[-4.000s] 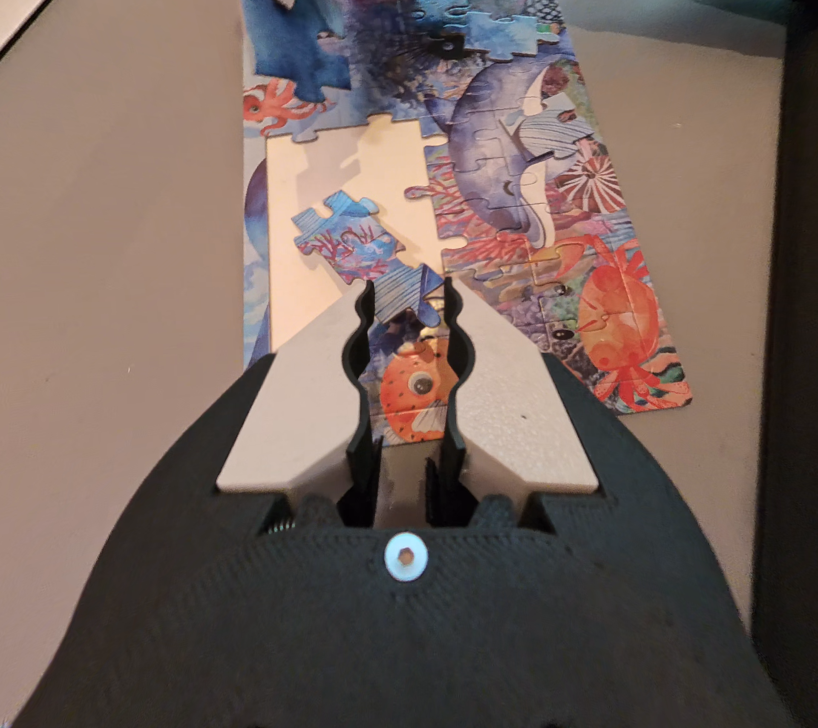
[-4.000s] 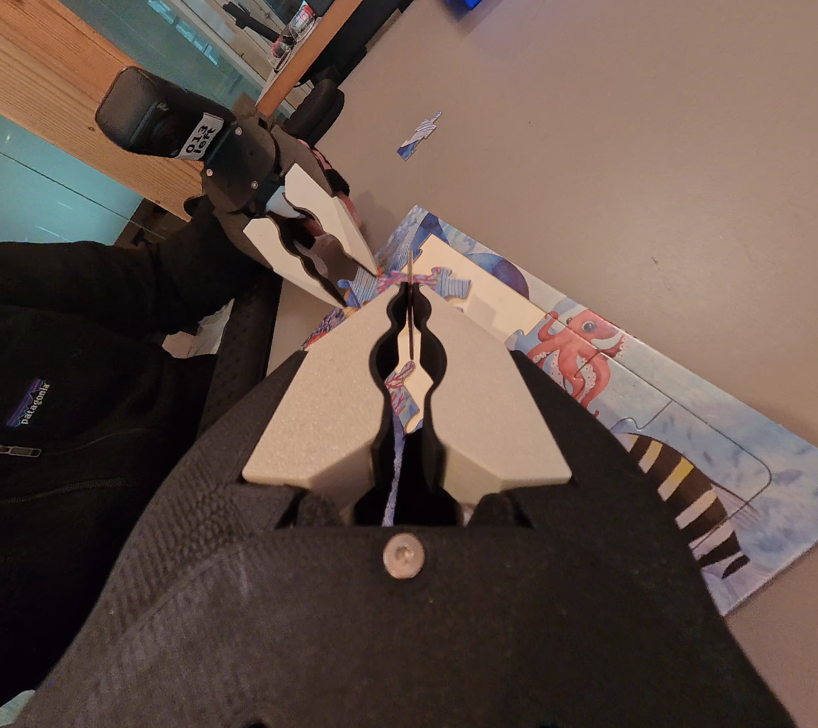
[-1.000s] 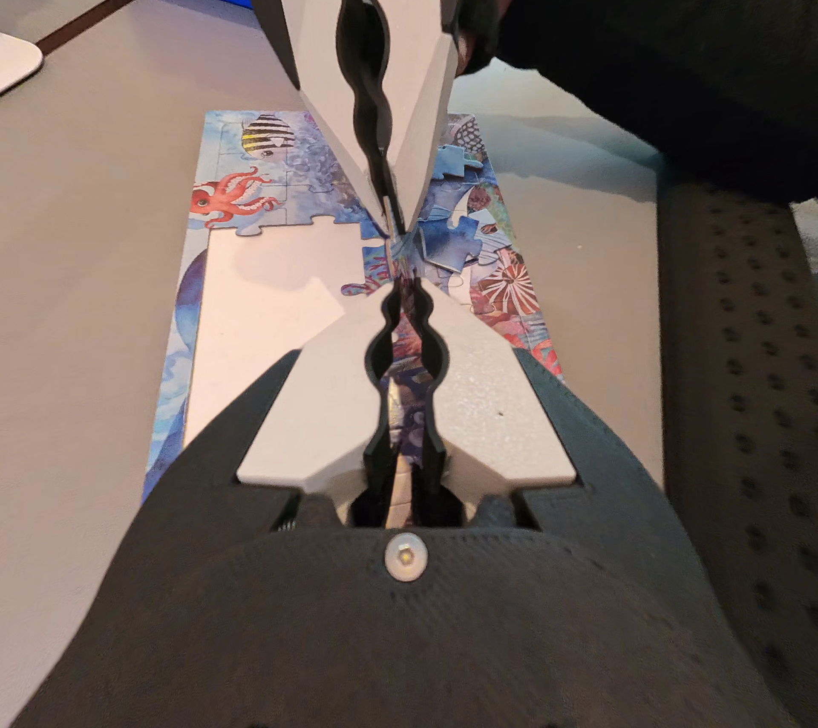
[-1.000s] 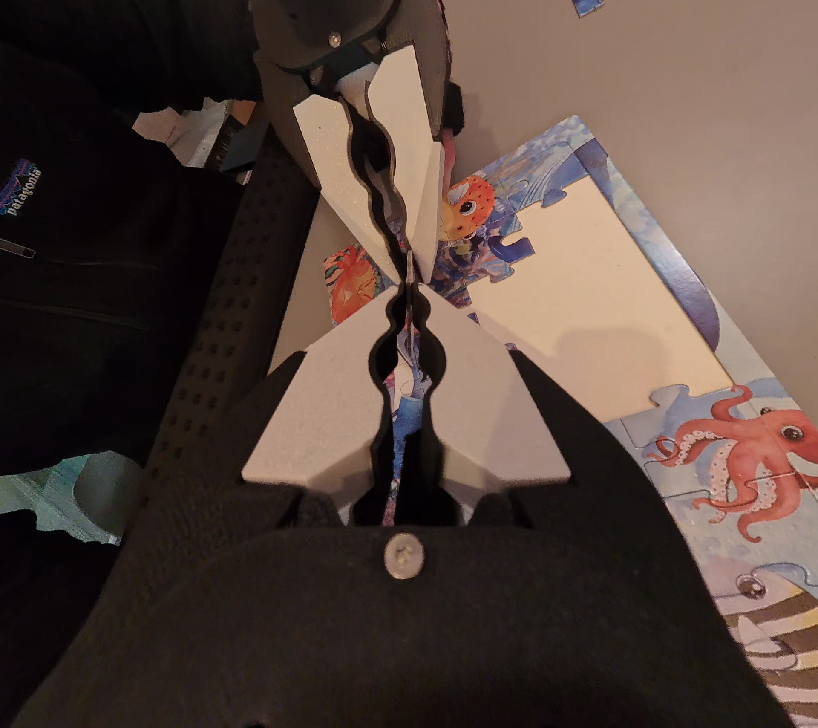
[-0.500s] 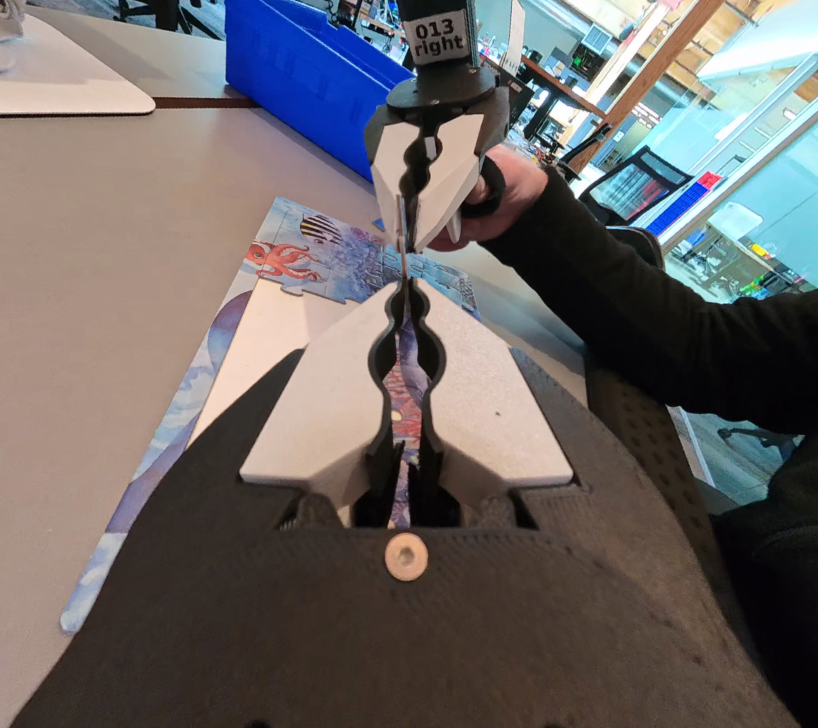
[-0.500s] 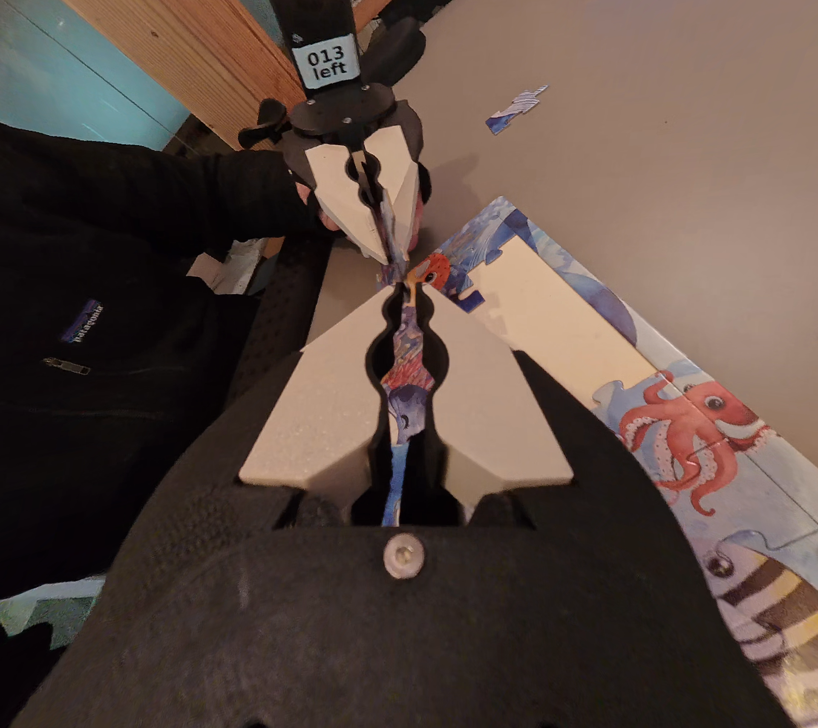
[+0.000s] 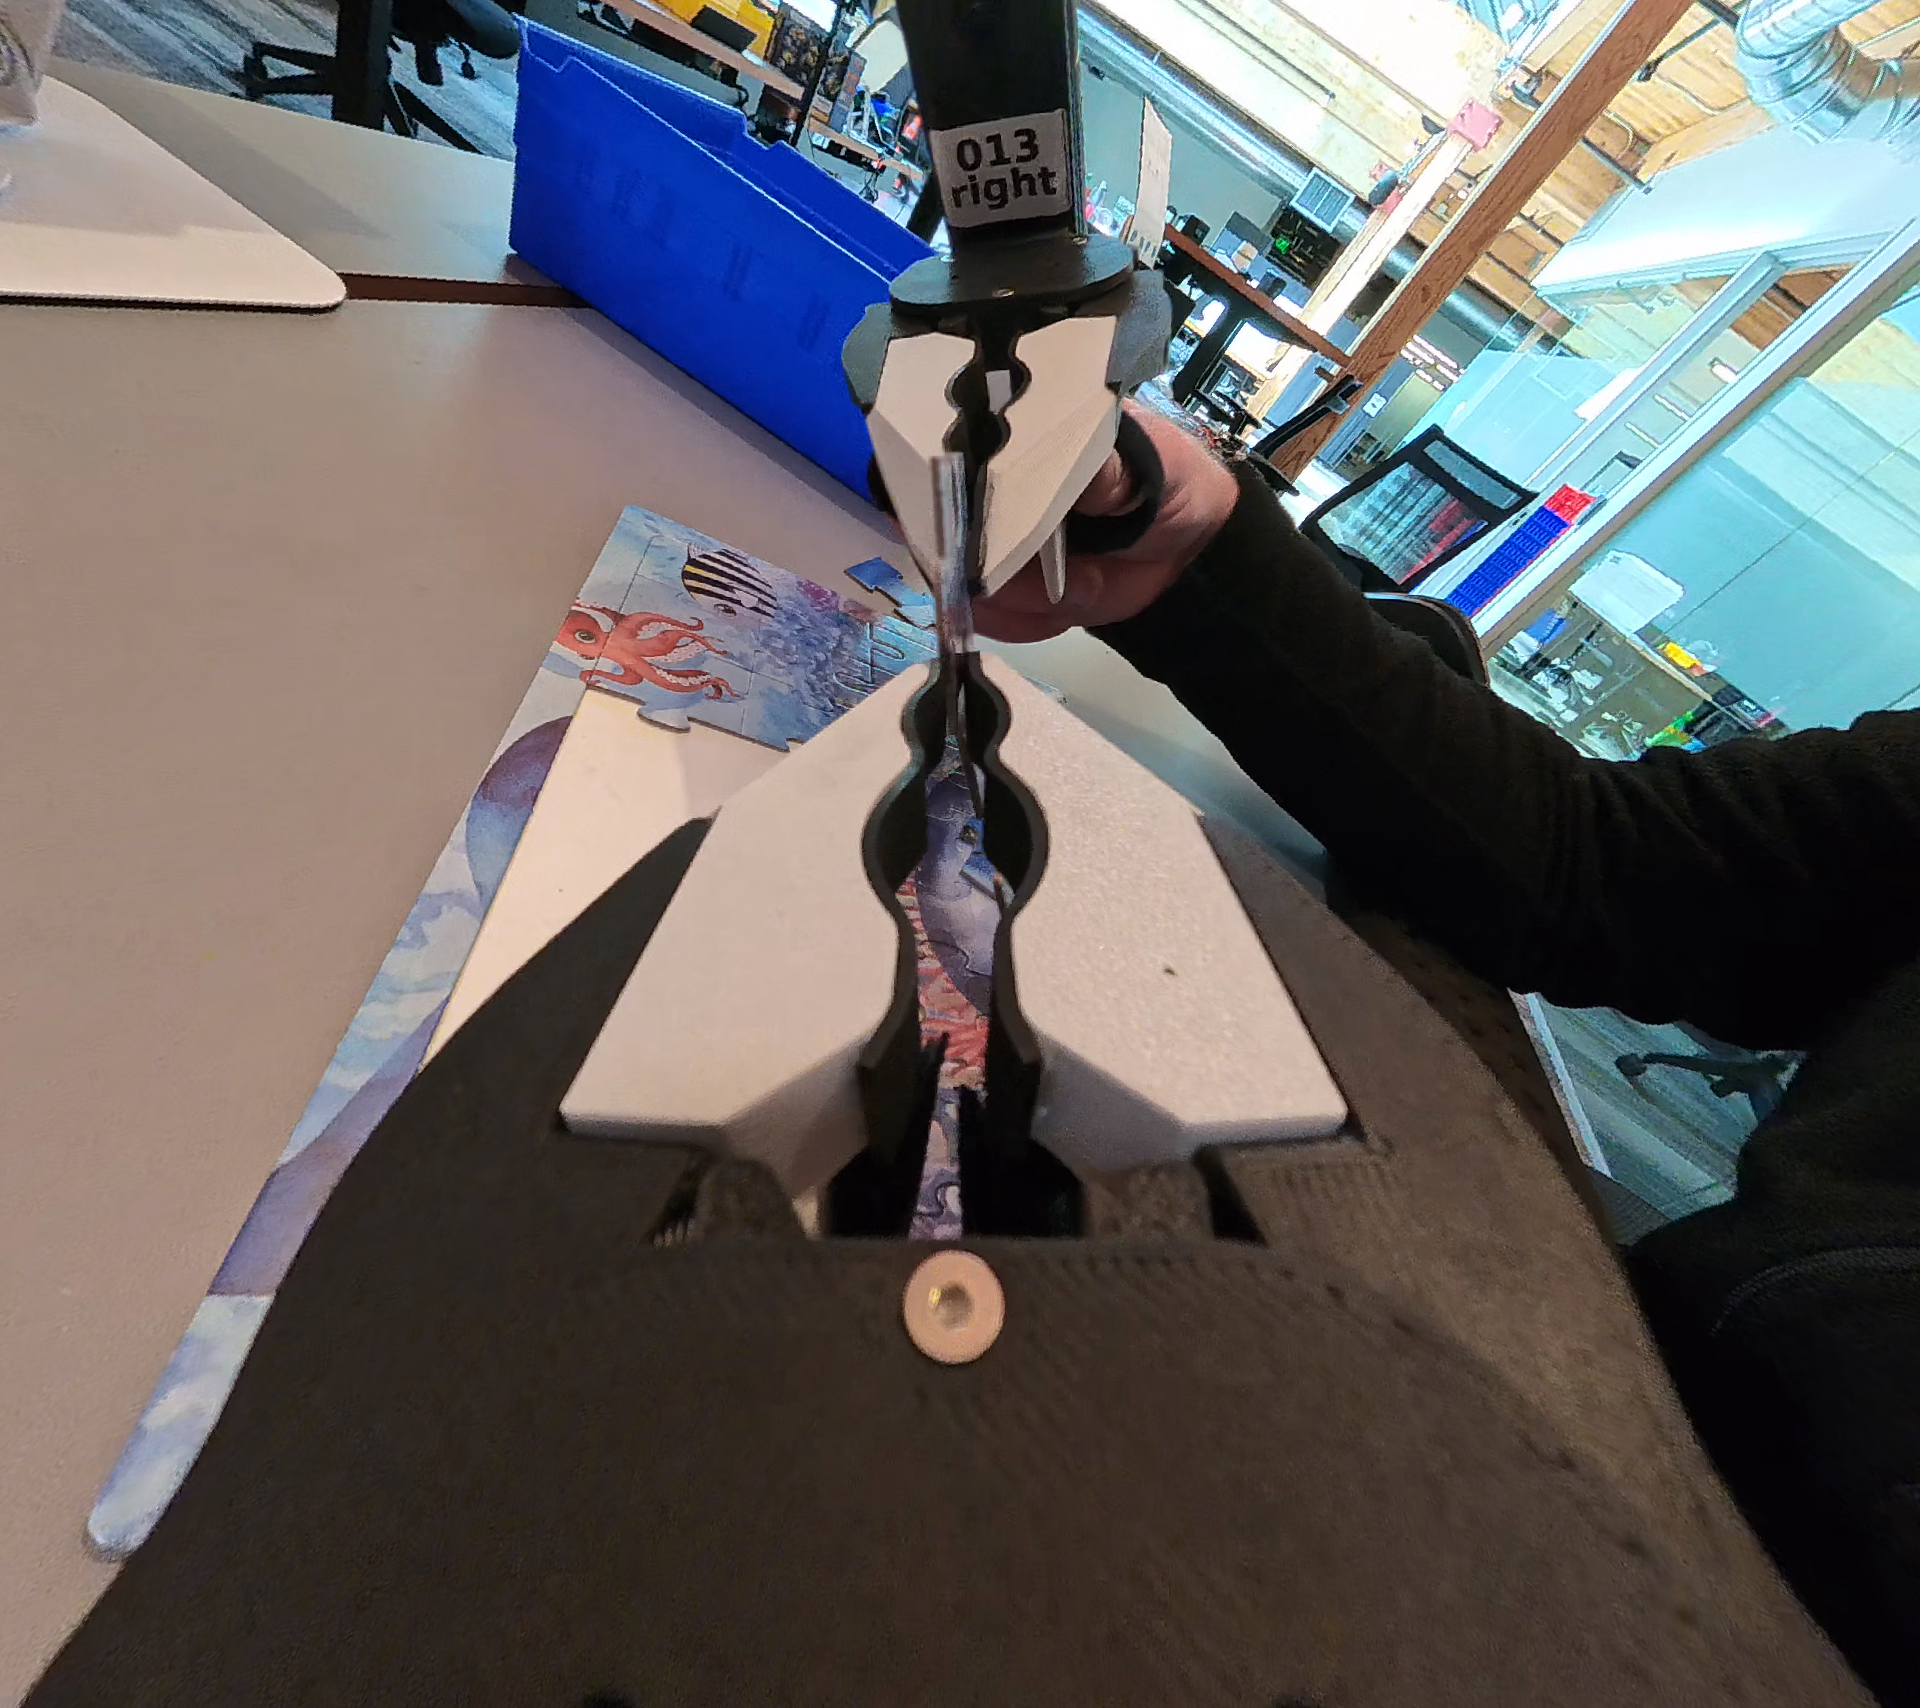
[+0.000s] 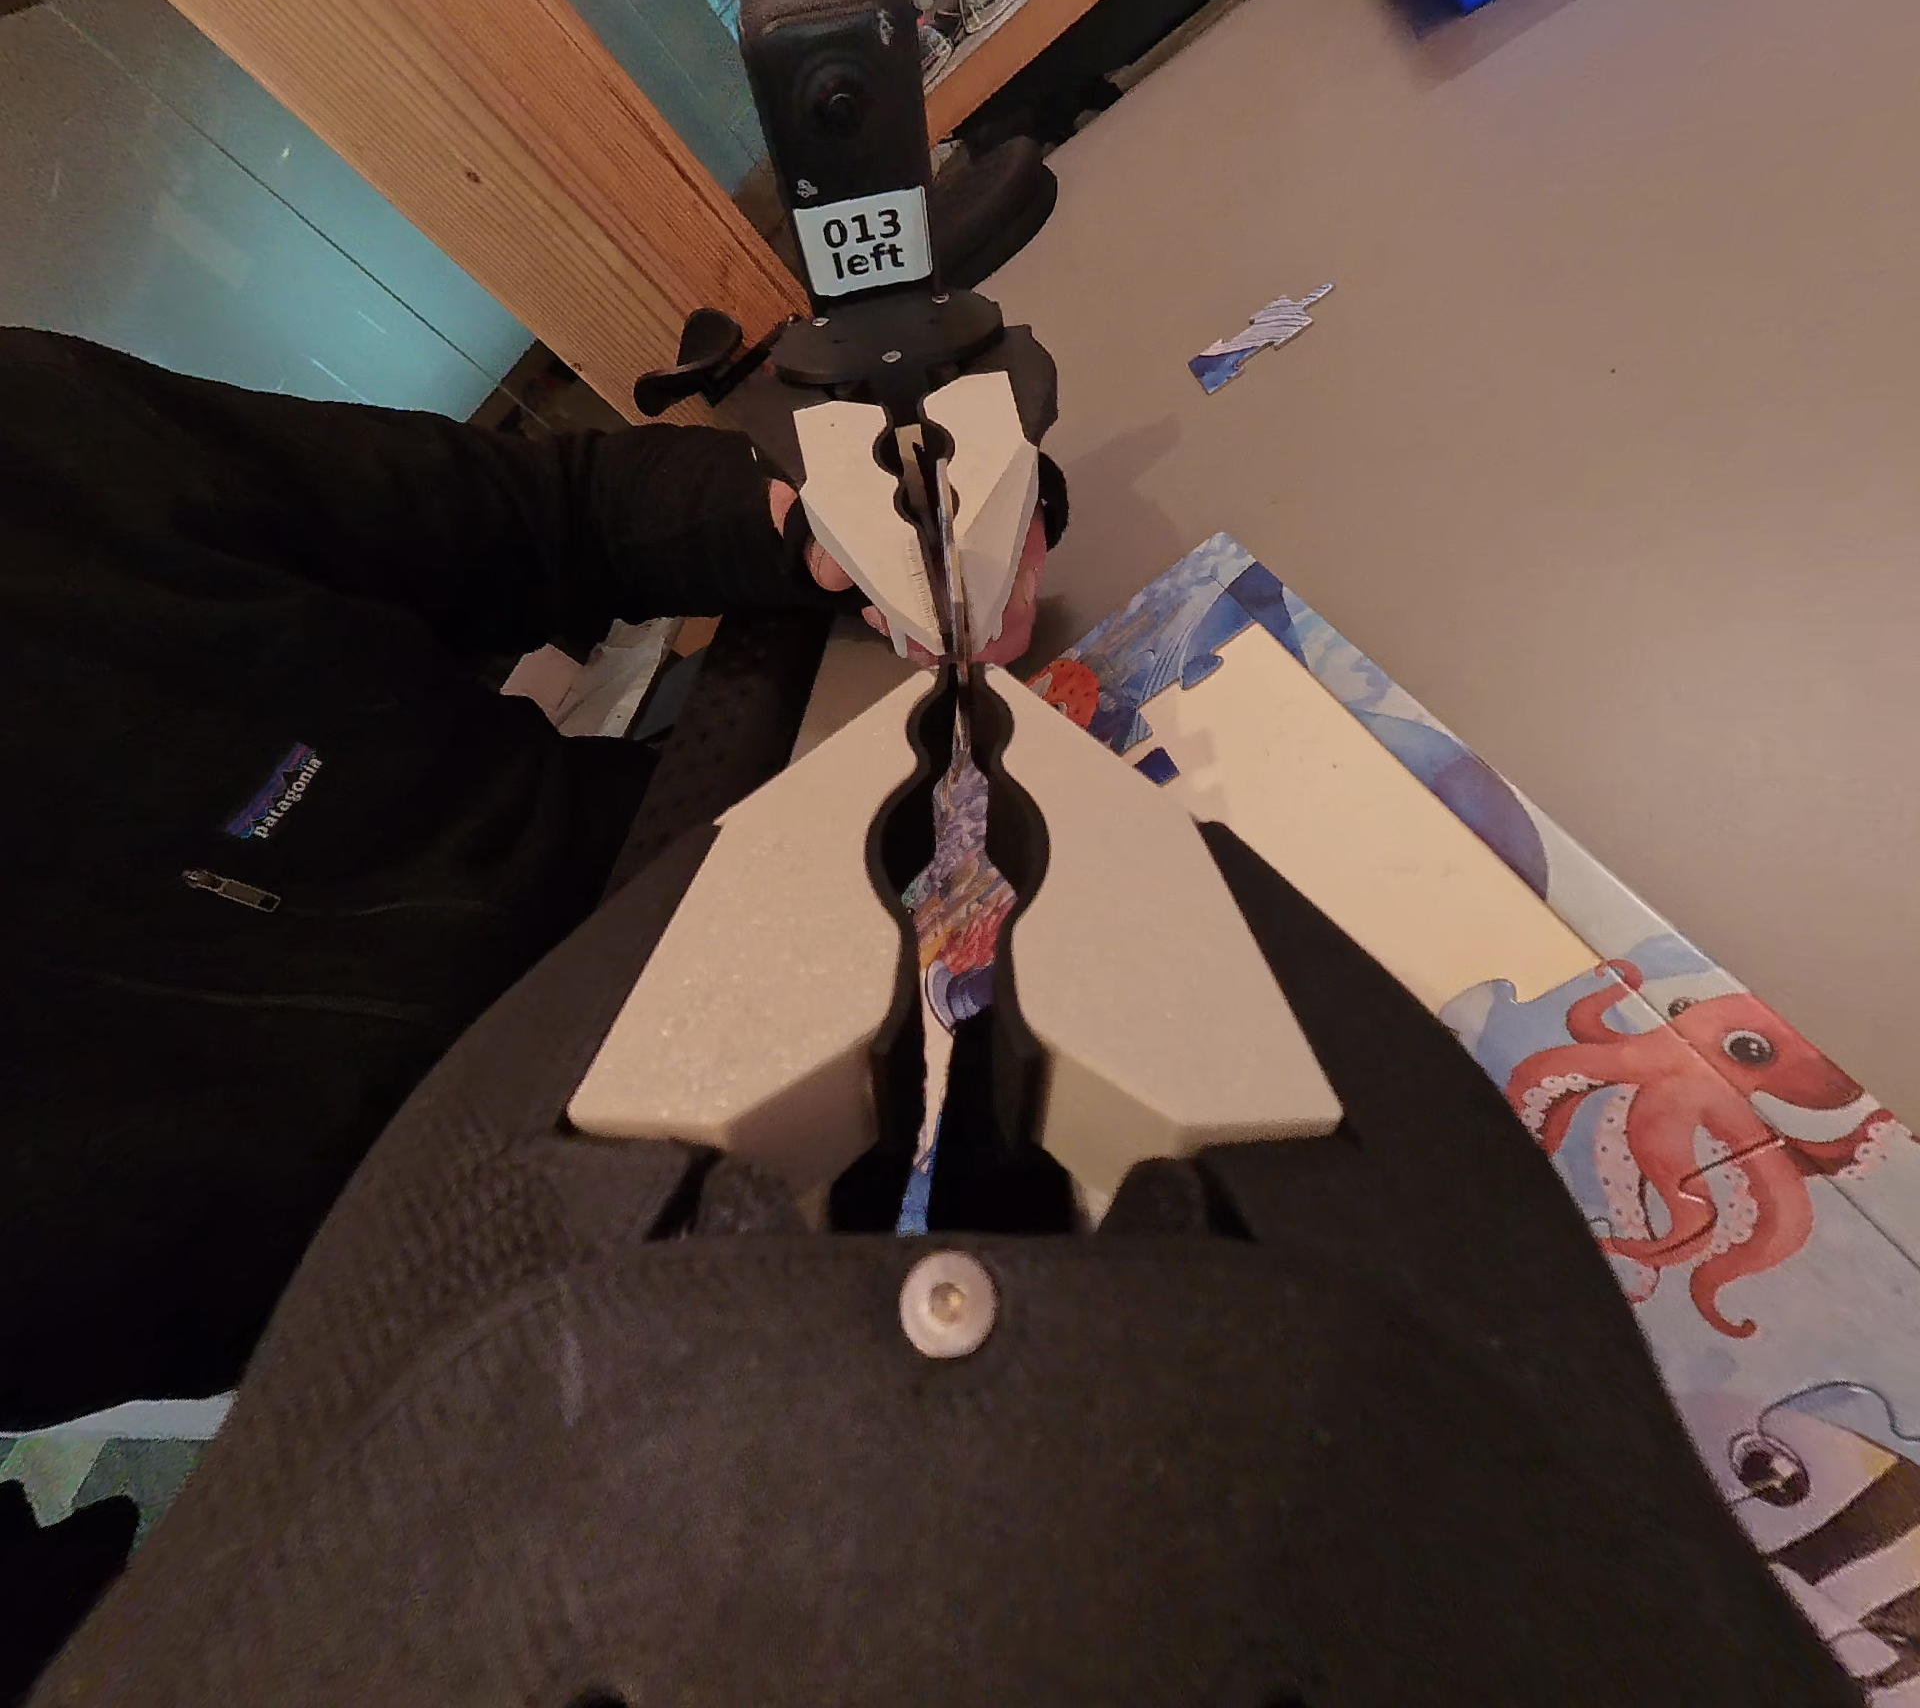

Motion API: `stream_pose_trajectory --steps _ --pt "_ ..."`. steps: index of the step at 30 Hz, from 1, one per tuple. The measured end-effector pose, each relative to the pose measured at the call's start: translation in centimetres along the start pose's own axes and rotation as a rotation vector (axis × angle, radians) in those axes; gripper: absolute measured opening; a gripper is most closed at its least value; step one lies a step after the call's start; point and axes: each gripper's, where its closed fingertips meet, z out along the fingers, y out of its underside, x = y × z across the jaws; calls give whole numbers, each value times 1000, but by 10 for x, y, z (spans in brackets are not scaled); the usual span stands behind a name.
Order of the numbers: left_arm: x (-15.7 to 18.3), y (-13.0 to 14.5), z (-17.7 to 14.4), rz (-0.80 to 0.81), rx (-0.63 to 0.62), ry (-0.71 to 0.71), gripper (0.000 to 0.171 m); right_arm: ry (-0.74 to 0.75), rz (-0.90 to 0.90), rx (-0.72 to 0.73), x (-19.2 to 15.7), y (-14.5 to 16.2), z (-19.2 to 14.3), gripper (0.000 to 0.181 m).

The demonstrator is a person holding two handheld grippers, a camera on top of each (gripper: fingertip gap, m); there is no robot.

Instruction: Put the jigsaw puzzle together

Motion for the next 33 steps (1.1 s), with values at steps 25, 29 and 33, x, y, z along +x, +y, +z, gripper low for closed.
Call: stream_pose_trajectory --steps 25,29,33 --pt "-7 15 -2 -4 -156 -75 0 256 -332 -33 -3 -19 6 0" --pt "-11 15 -5 230 -217 -134 0 148 -137 25 1 -19 5 0" --pt "4 11 -4 392 -200 -86 0 105 -25 56 8 -16 0 0"
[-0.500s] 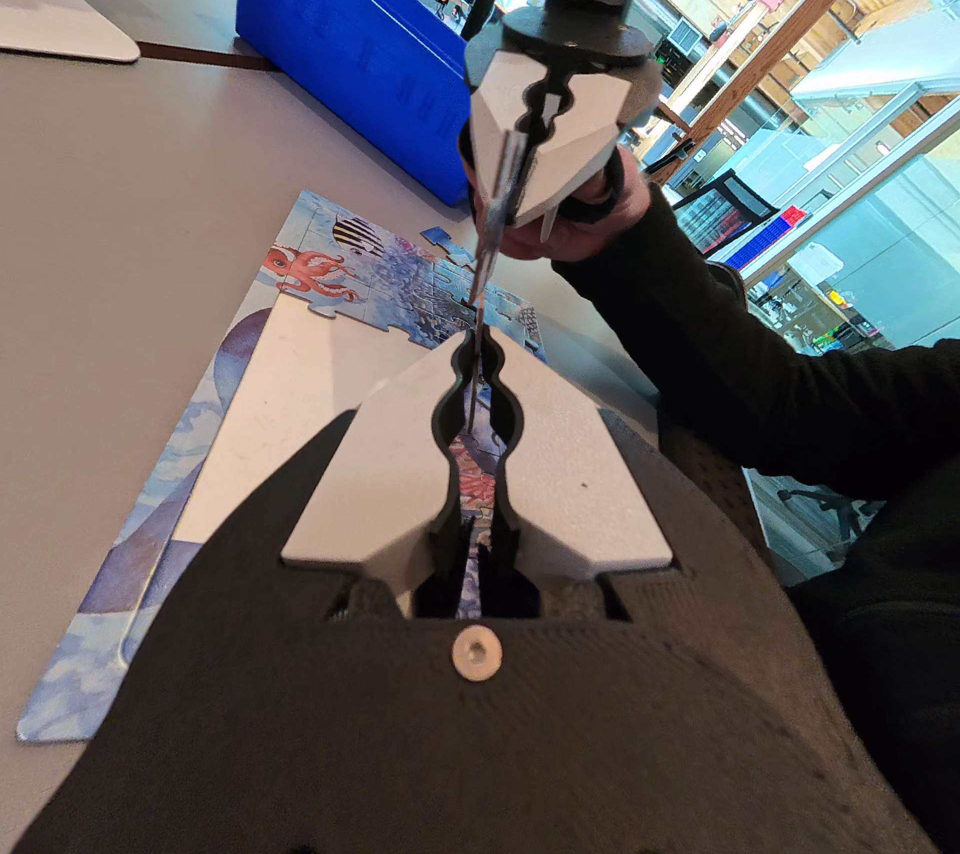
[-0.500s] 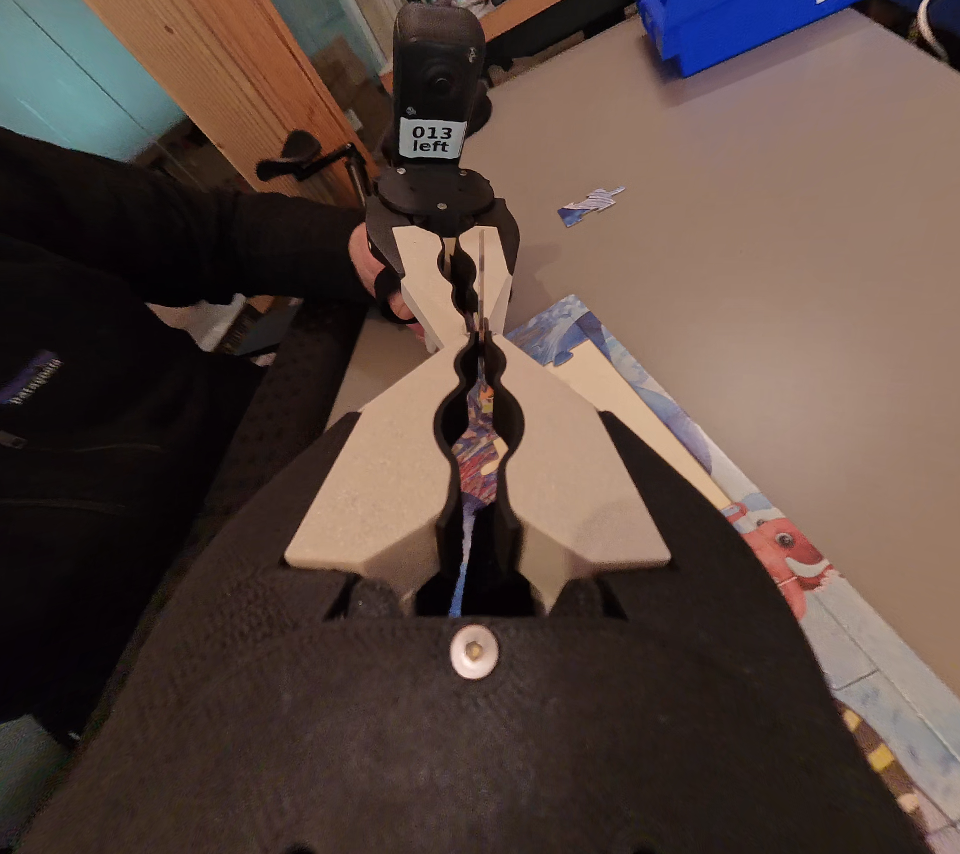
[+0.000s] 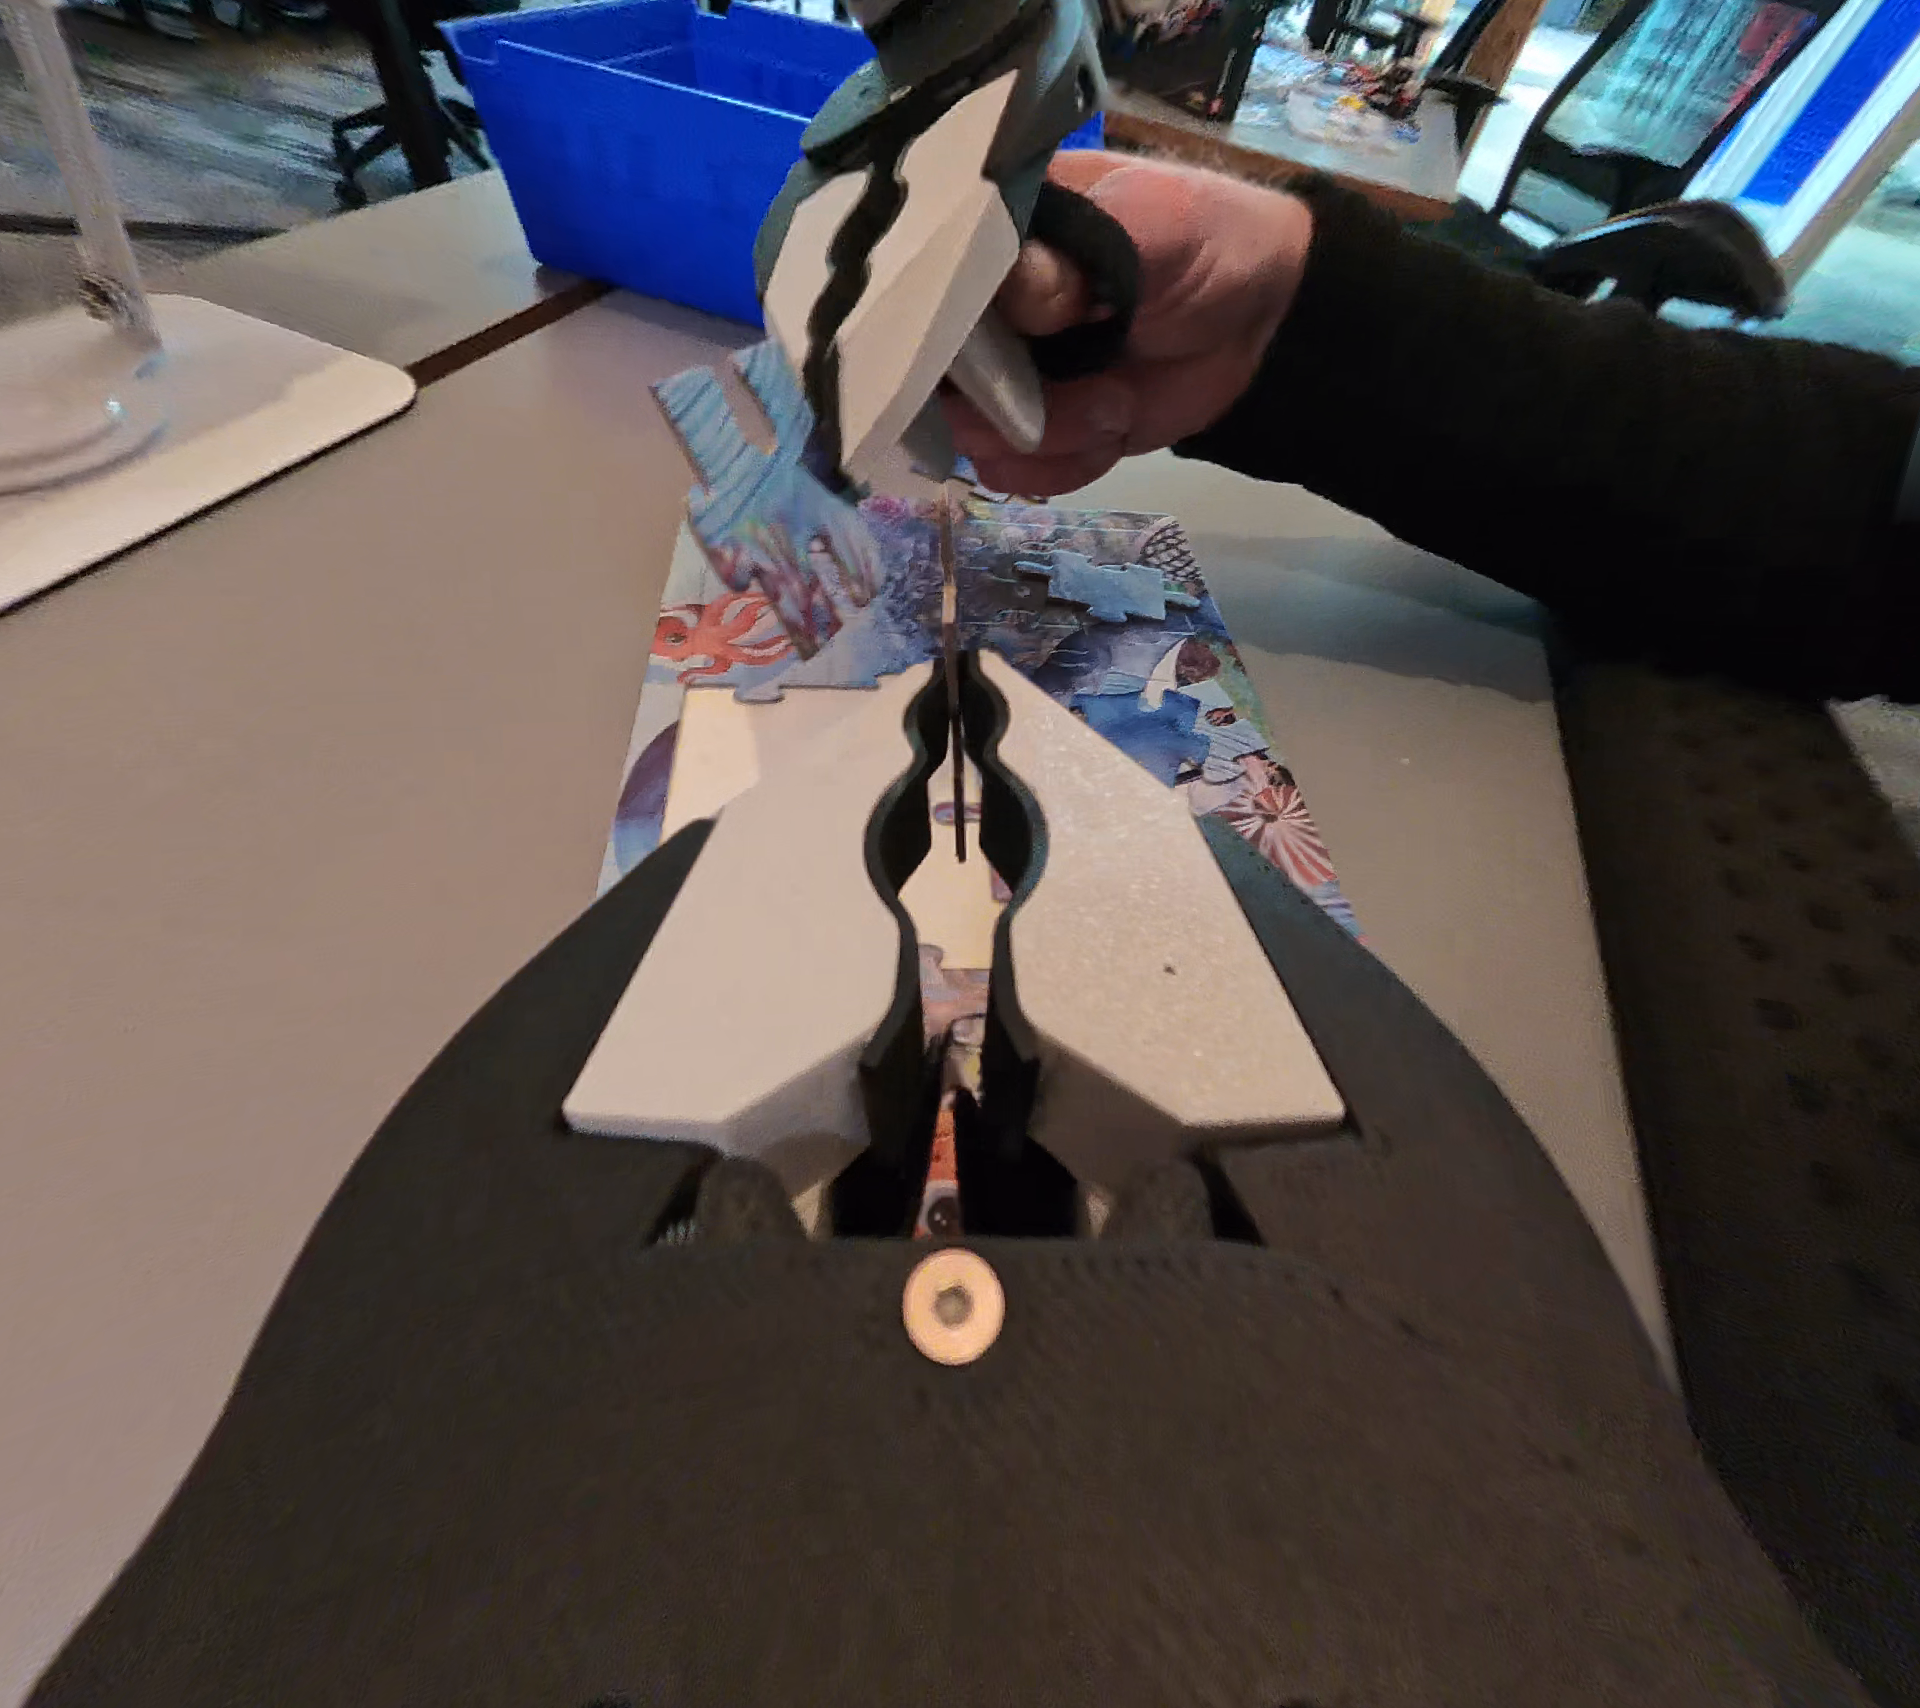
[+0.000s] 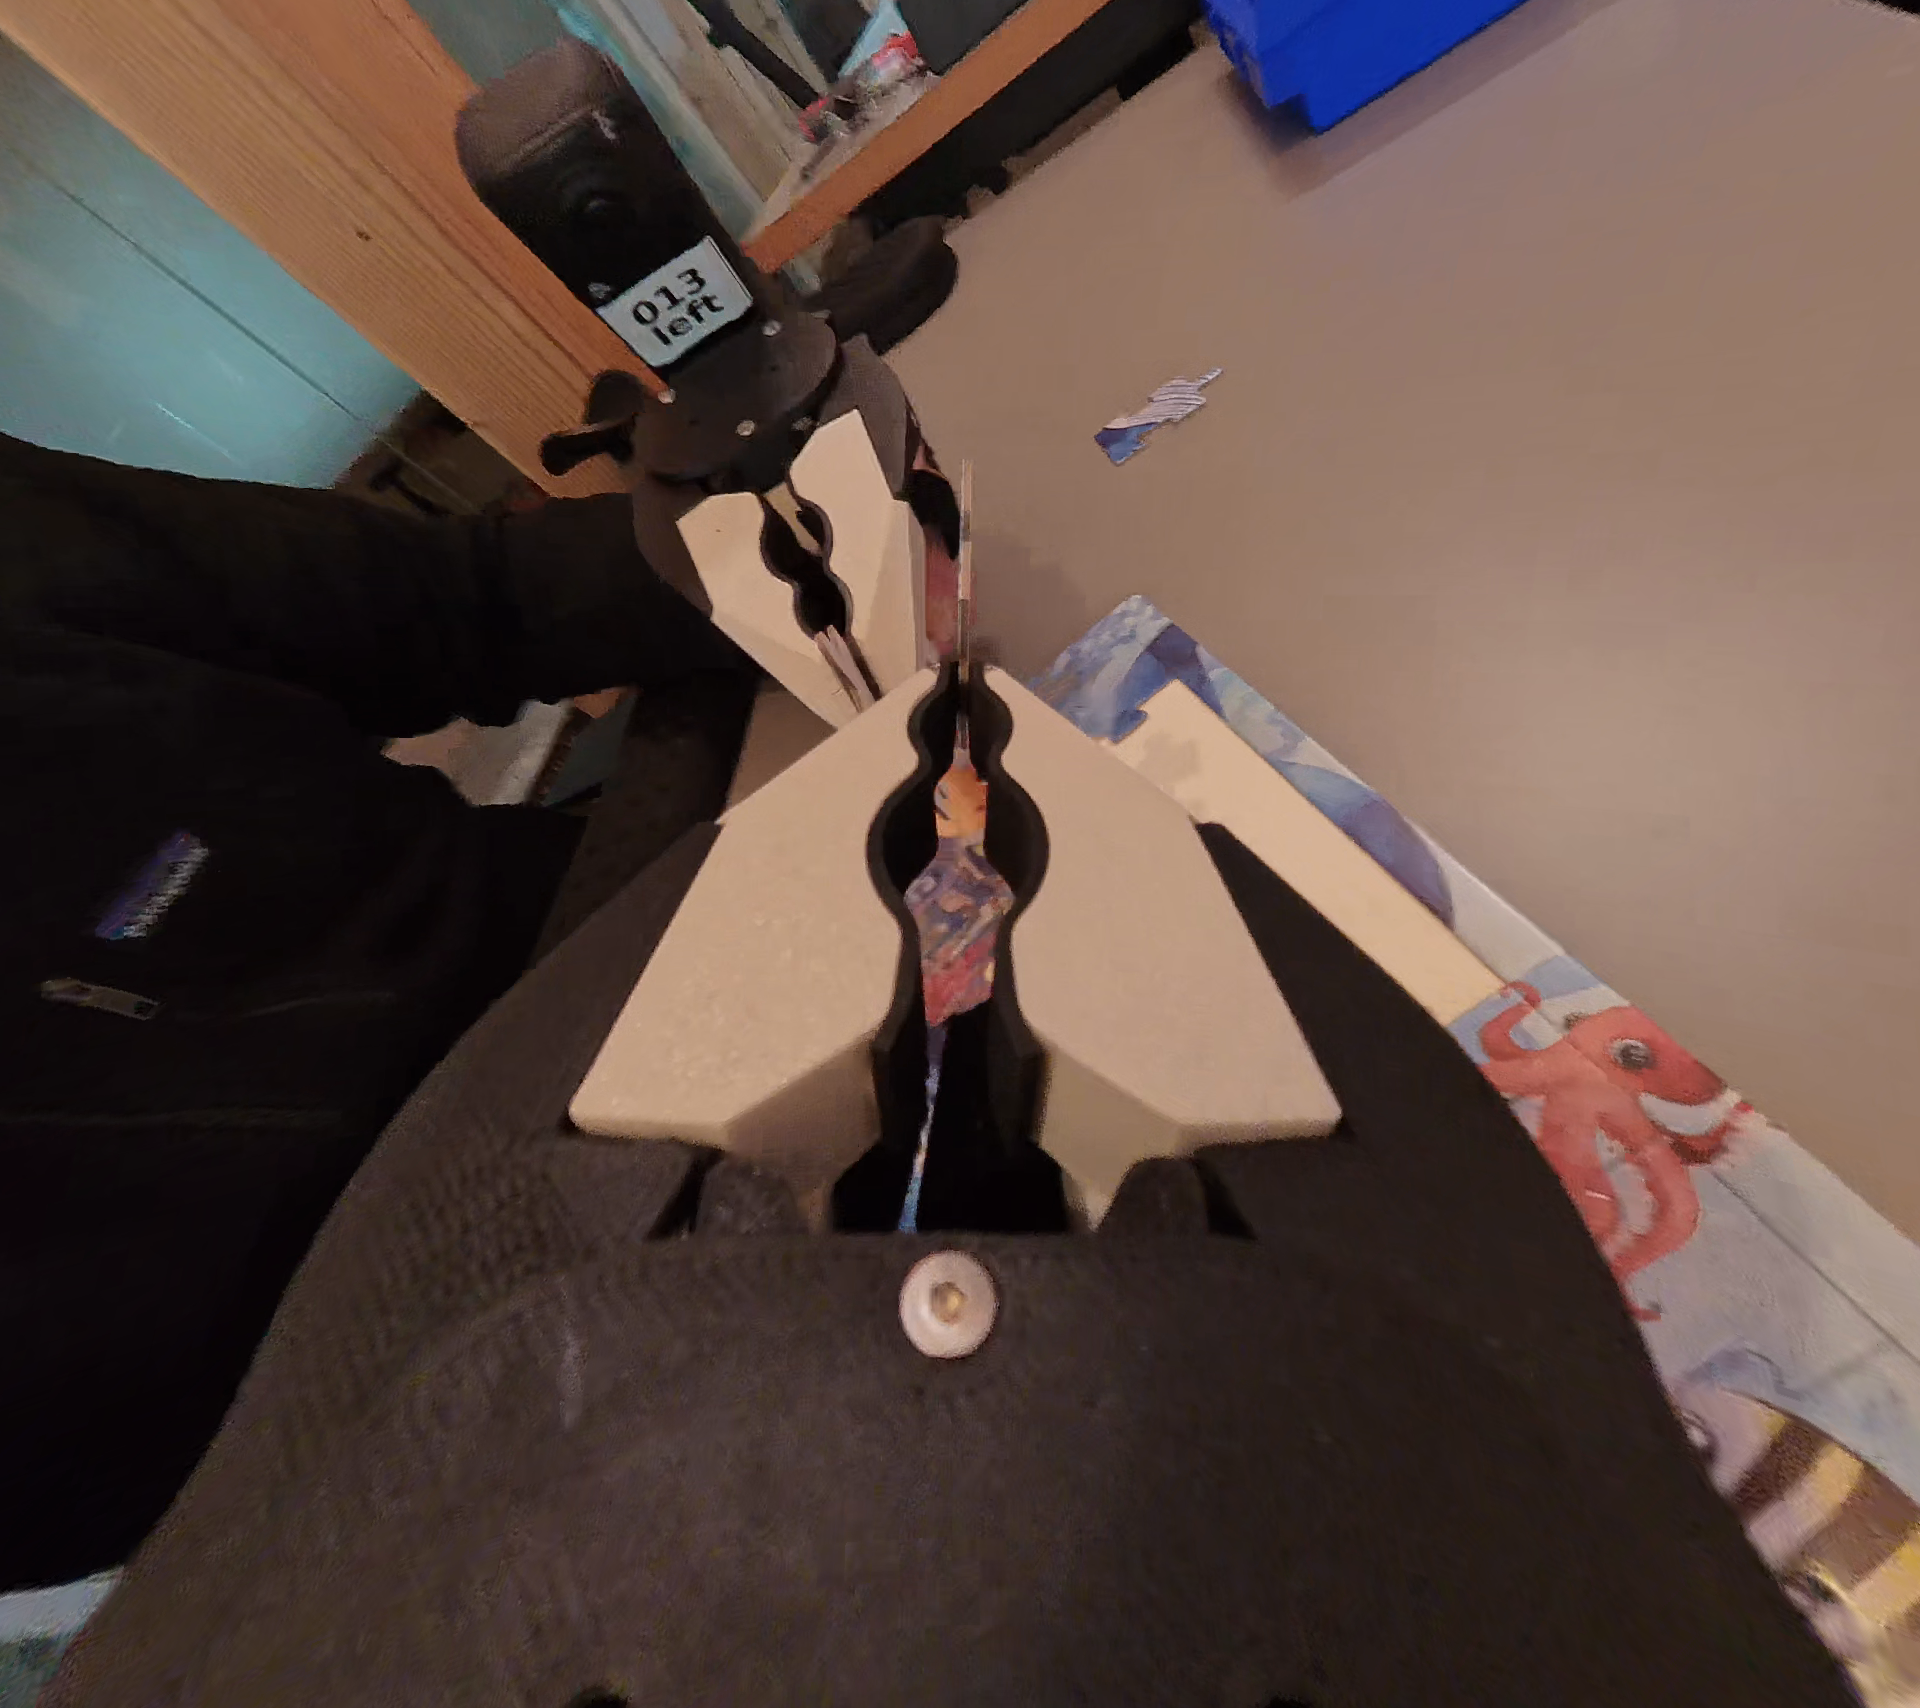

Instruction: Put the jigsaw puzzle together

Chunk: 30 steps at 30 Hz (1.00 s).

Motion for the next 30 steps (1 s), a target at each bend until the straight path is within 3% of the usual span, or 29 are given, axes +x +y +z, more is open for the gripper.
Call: stream_pose_trajectory --steps 6,11,15,20,30 --pt "-13 -2 -12 -2 -20 -38 0 2 -5 5 1 0 -14 0" --pt "-24 7 -23 -38 -54 -49 0 44 23 -187 13 37 -20 0" --pt "-21 21 -17 -22 -119 -43 0 45 34 -366 17 72 -10 0" --pt "-17 34 -7 -24 -174 -28 0 79 64 -491 28 97 -3 0" --pt "-35 31 10 -11 -224 -82 0 56 83 -500 31 100 -5 0"
